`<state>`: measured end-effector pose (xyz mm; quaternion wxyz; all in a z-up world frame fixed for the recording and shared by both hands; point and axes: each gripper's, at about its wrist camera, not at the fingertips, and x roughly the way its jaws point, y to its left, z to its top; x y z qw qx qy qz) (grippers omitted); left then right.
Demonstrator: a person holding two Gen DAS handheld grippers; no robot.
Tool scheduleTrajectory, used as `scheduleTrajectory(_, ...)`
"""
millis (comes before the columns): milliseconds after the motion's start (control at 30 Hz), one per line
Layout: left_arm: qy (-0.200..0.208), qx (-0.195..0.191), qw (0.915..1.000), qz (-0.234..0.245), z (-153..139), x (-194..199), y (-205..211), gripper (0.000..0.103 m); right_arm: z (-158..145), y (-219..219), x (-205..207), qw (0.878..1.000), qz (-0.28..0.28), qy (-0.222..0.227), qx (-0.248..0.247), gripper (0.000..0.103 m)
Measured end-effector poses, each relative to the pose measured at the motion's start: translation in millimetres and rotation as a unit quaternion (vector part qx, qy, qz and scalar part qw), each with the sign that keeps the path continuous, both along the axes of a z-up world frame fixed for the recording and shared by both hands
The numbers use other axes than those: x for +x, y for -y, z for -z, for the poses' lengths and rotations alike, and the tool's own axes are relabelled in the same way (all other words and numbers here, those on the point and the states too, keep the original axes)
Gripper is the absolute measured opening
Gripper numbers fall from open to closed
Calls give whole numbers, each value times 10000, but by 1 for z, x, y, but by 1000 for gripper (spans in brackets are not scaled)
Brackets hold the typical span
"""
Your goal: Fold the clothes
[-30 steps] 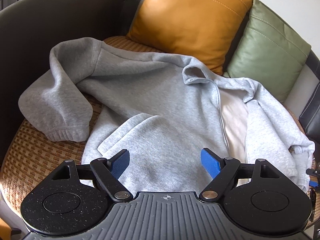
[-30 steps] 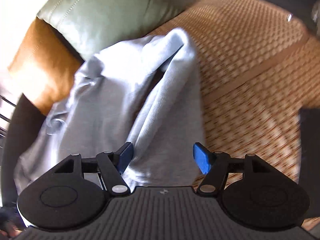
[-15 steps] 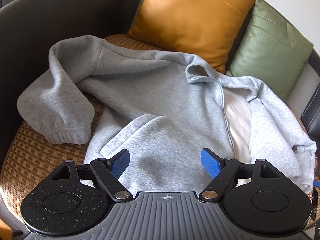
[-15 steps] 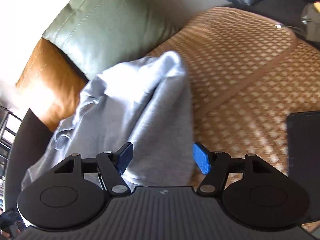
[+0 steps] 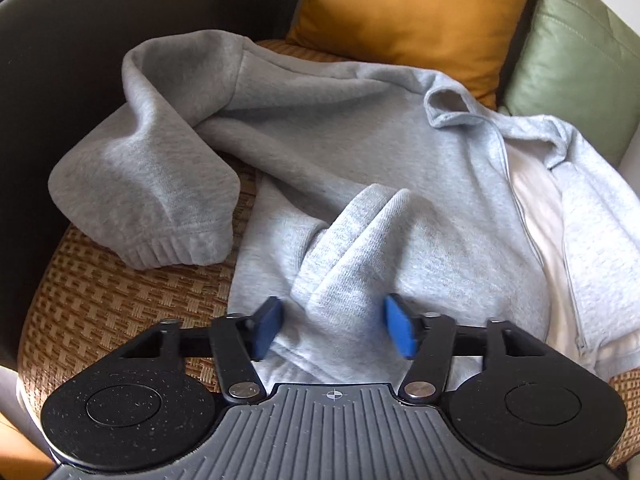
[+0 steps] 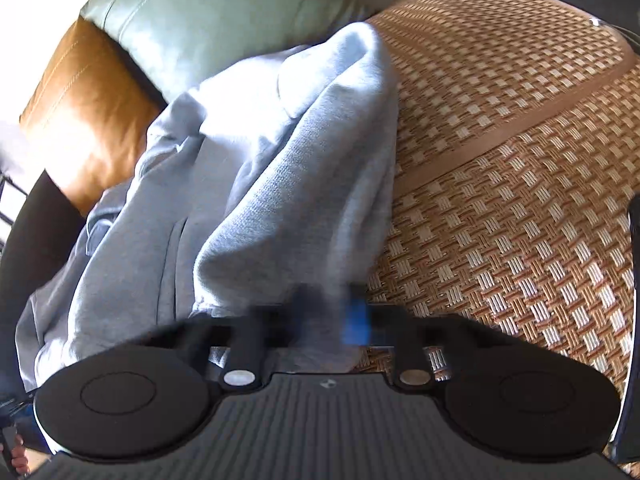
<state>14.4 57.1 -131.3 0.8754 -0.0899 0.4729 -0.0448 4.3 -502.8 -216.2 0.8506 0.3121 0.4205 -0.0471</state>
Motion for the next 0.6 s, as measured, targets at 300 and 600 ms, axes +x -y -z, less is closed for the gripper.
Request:
scheduleTrajectory(300, 276, -449, 9984, 215, -44, -28, -4, 16, -102, 32, -9, 9728, -204, 165, -2303, 4)
scheduleTrajectory(600, -134, 133, 9998, 2, -16, -39, -24, 14, -51, 90, -5, 9384, 120, -1247, -3220, 4)
